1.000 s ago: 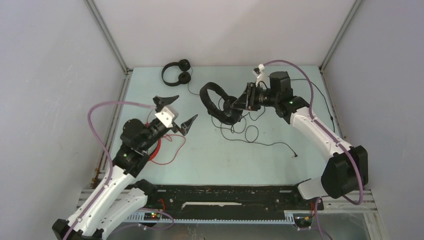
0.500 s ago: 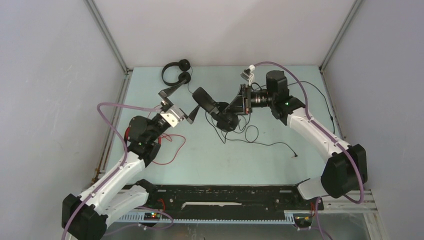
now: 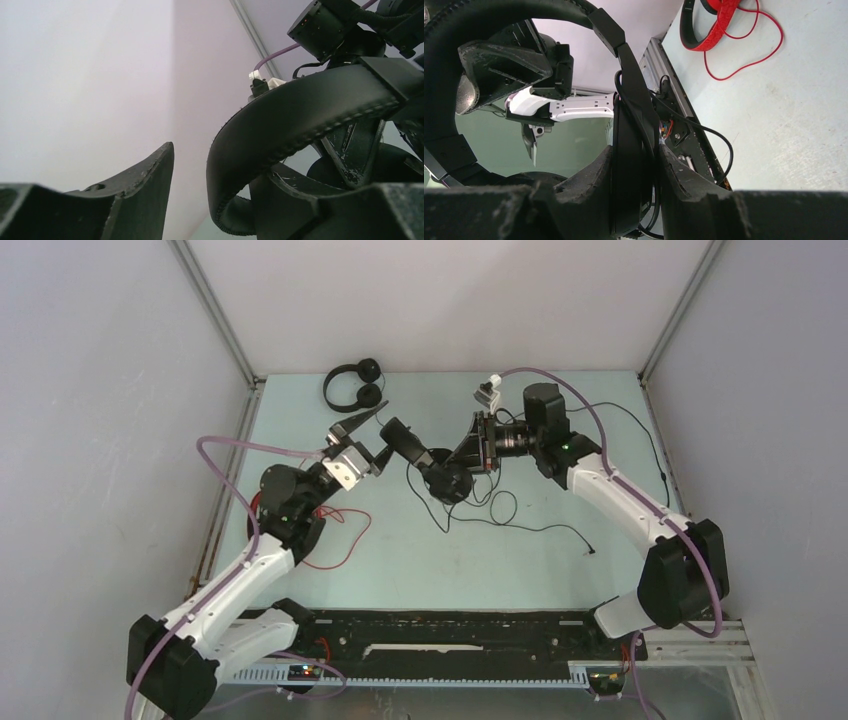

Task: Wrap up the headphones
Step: Pick up the headphones from the center of the board.

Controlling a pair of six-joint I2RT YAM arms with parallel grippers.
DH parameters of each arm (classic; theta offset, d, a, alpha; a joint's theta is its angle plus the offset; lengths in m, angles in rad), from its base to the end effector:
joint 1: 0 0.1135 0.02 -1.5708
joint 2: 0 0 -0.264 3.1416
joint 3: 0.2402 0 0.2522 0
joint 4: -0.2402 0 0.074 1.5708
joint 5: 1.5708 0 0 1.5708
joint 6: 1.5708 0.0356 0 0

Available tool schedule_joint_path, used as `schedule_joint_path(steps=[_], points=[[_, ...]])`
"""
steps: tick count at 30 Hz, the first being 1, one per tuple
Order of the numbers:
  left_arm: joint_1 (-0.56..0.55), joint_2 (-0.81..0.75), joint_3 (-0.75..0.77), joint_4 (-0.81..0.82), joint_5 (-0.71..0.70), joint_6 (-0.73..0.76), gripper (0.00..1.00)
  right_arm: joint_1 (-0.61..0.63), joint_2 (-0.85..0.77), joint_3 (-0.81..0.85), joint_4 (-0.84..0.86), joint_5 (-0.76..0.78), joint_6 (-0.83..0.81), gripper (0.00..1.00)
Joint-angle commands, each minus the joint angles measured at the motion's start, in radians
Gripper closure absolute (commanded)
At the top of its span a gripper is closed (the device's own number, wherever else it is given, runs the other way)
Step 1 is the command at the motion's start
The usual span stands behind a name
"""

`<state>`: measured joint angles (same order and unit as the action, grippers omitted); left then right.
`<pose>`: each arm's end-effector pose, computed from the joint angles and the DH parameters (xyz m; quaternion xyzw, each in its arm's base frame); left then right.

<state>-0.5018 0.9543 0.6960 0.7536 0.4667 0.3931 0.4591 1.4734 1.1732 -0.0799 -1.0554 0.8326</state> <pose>0.1787 -0.1163 0.3746 0.3947 0.3633 -0.1637 0.8279 0.2831 0.1745 0.3272 -0.1447 0.7553 0.6246 0.1360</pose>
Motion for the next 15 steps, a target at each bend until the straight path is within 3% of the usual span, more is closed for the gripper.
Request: schedule_joint_path(steps=[1,5,10,12,15], points=[[-0.004,0.008,0.031,0.031,0.001,0.015,0.41,0.012,-0.001,0.026,0.069,-0.048,0.039,0.88],[-0.004,0.015,0.027,0.03,-0.008,0.027,0.44,0.014,0.0,0.027,0.071,-0.048,0.04,0.88],[-0.004,0.009,0.032,0.0,-0.001,0.041,0.73,0.016,0.008,0.027,0.059,-0.048,0.031,0.87],[-0.004,0.007,0.044,-0.034,-0.003,0.046,0.88,0.016,0.007,0.026,0.063,-0.042,0.032,0.78],[-0.004,-0.005,0.069,-0.12,-0.034,0.043,0.99,-0.005,-0.008,0.026,0.064,0.015,0.044,0.52]])
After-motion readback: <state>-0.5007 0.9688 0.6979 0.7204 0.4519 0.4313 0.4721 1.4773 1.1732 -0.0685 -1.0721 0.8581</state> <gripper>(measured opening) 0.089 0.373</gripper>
